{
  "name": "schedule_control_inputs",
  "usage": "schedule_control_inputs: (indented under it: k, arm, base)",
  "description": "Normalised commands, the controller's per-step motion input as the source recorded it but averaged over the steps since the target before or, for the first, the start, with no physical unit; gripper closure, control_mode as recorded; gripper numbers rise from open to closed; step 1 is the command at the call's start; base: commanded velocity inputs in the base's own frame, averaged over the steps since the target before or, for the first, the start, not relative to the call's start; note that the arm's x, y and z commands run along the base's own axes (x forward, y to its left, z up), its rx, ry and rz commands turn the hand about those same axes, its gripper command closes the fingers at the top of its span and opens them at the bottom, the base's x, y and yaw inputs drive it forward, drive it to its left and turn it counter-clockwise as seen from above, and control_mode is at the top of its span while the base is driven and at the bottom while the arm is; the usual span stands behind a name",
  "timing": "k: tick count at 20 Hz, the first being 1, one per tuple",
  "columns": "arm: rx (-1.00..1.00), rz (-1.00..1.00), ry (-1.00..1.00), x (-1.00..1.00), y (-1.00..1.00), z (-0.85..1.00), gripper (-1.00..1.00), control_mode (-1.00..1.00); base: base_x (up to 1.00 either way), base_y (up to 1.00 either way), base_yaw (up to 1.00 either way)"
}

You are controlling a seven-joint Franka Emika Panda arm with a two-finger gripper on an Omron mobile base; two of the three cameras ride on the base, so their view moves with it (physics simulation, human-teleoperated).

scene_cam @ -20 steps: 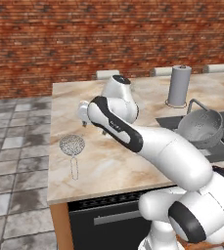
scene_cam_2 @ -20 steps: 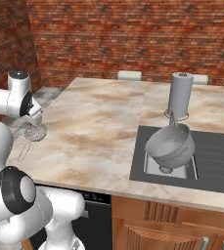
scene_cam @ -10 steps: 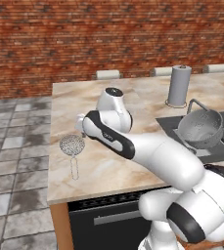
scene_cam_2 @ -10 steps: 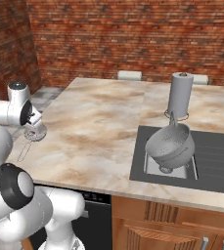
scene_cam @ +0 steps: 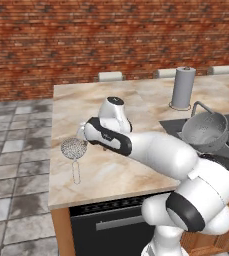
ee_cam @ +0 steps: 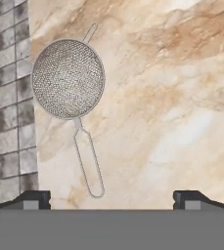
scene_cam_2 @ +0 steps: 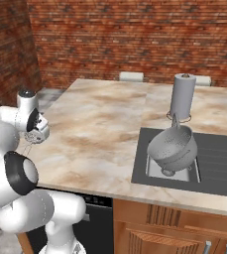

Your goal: Pick the colander and strainer and place them in the sink. Then turn on the water.

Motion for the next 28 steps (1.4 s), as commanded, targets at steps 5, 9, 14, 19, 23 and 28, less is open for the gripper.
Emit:
schedule_control_inputs:
  k: [5, 9, 14, 19, 23, 28]
  arm:
    - [0.0, 0.02, 0.1, 0.42, 0.18, -0.24, -1.0, -1.0]
    - [0.0, 0.01, 0.11, 0.4, 0.24, -0.23, -1.0, -1.0]
    - [-0.05, 0.0, 0.06, 0.23, 0.08, -0.21, -1.0, -1.0]
    - [-0.16, -0.03, -0.02, 0.08, 0.0, -0.2, -1.0, -1.0]
    - [-0.1, -0.02, -0.01, 0.19, 0.01, -0.17, -1.0, -1.0]
    - [-0.09, 0.0, -0.03, 0.41, 0.11, -0.23, -1.0, -1.0]
  base:
    - [0.0, 0.0, 0.0]
    - [0.0, 0.0, 0.0]
    - [0.0, 0.0, 0.0]
    - [0.0, 0.0, 0.0]
    - [0.0, 0.0, 0.0]
    - [0.0, 0.0, 0.0]
